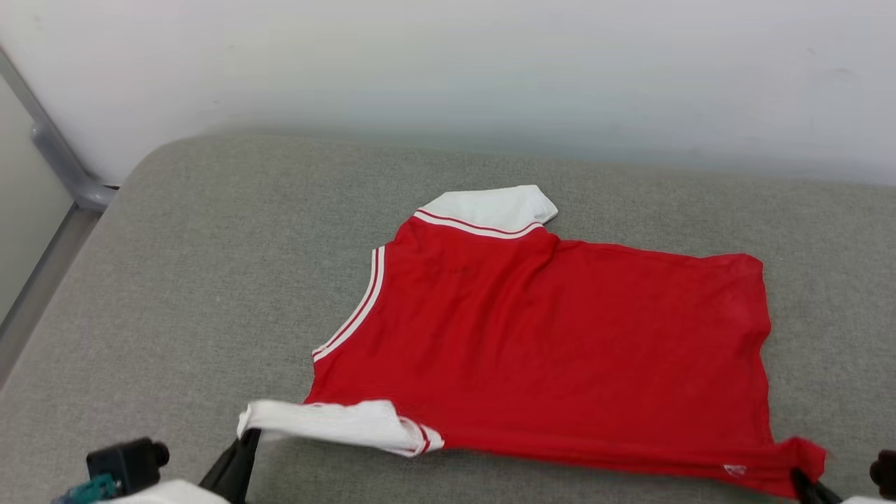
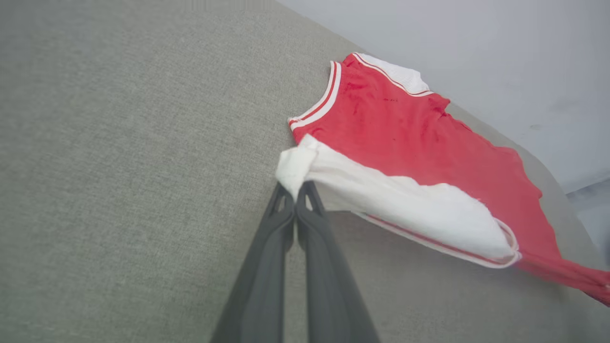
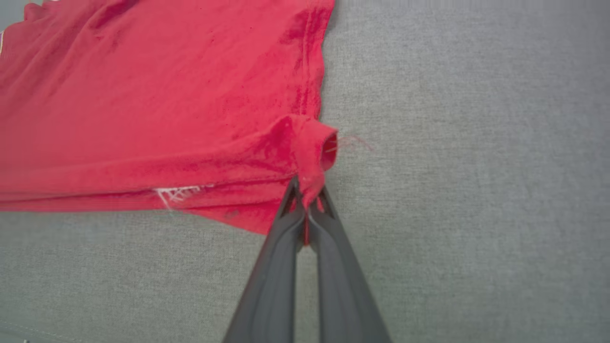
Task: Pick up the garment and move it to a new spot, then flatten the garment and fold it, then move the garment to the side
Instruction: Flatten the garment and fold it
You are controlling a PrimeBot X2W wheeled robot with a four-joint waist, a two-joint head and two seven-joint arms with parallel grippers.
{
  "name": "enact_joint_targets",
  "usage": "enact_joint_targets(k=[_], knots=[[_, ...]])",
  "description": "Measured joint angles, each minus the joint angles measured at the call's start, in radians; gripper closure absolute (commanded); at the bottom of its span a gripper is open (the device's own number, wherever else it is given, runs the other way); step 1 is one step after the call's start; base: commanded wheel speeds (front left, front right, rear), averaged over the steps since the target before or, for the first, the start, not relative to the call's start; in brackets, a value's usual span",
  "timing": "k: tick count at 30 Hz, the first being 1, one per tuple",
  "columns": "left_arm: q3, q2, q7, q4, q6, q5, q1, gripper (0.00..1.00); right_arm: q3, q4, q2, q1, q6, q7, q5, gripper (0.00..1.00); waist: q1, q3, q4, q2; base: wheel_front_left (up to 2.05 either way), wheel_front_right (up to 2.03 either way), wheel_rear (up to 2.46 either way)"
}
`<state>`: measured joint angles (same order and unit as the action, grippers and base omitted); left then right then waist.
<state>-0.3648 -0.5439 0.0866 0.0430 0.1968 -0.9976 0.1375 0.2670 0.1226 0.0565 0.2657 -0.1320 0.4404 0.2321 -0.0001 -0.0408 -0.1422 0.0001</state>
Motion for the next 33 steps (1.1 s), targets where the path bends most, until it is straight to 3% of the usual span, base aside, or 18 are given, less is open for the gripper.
enact_joint_targets(k=[4, 10, 20, 22, 26, 27, 28, 29, 30, 31, 33], knots=[[-0.010, -0.007, -0.022, 0.022, -0.004, 0.019, -0.076, 1.00, -0.007, 0.014, 0.004, -0.054, 0.000, 0.018, -0.032, 1.00, 0.0000, -0.020, 0.006, 0.0000, 0.00, 0.00, 0.00], [-0.016, 0.021, -0.014, -0.034, -0.048, 0.035, -0.218, 1.00, -0.017, 0.016, 0.013, -0.170, 0.000, 0.015, -0.086, 1.00, 0.0001, -0.082, 0.022, 0.0000, 0.00, 0.00, 0.00], [-0.055, 0.090, -0.015, -0.249, -0.146, 0.035, -0.412, 1.00, -0.040, -0.077, 0.006, -0.290, 0.000, -0.007, -0.133, 1.00, 0.0003, -0.210, 0.043, 0.0000, 0.00, 0.00, 0.00], [-0.084, 0.124, -0.033, -0.375, -0.198, 0.032, -0.477, 1.00, -0.040, -0.147, 0.004, -0.324, 0.000, -0.028, -0.153, 1.00, 0.0003, -0.252, 0.052, -0.0001, 0.00, 0.00, 0.00], [-0.107, 0.146, -0.056, -0.464, -0.235, 0.025, -0.516, 1.00, -0.052, -0.186, 0.004, -0.346, 0.000, -0.055, -0.157, 1.00, 0.0003, -0.266, 0.058, 0.0000, 0.00, 0.00, 0.00], [-0.113, 0.148, -0.061, -0.481, -0.243, 0.024, -0.524, 1.00, -0.055, -0.194, 0.004, -0.349, 0.000, -0.061, -0.157, 0.79, 0.0003, -0.267, 0.059, 0.0000, 0.00, 0.00, 0.00], [-0.117, 0.150, -0.068, -0.498, -0.251, 0.023, -0.533, 0.94, -0.063, -0.200, 0.006, -0.349, 0.001, -0.071, -0.158, 0.61, 0.0003, -0.266, 0.059, 0.0000, 0.00, 0.00, 0.00], [-0.120, 0.154, -0.067, -0.510, -0.257, 0.023, -0.539, 0.54, -0.067, -0.203, 0.007, -0.350, 0.001, -0.089, -0.159, 0.39, 0.0003, -0.264, 0.059, 0.0000, 0.00, 0.00, 0.00], [-0.121, 0.158, -0.067, -0.522, -0.261, 0.021, -0.542, 0.22, -0.070, -0.207, 0.007, -0.350, 0.001, -0.106, -0.159, 0.00, 0.0003, -0.261, 0.058, 0.0000, 0.00, 0.00, 0.00], [-0.123, 0.163, -0.065, -0.531, -0.266, 0.017, -0.544, 0.00, -0.074, -0.212, 0.008, -0.349, 0.001, -0.126, -0.154, 0.00, 0.0002, -0.257, 0.057, 0.0000, 0.00, 0.00, 0.00], [-0.122, 0.167, -0.047, -0.541, -0.269, 0.018, -0.546, 0.00, -0.081, -0.207, 0.007, -0.349, 0.001, -0.188, -0.144, 0.00, 0.0003, -0.245, 0.056, 0.0000, 0.00, 0.00, 0.00]])
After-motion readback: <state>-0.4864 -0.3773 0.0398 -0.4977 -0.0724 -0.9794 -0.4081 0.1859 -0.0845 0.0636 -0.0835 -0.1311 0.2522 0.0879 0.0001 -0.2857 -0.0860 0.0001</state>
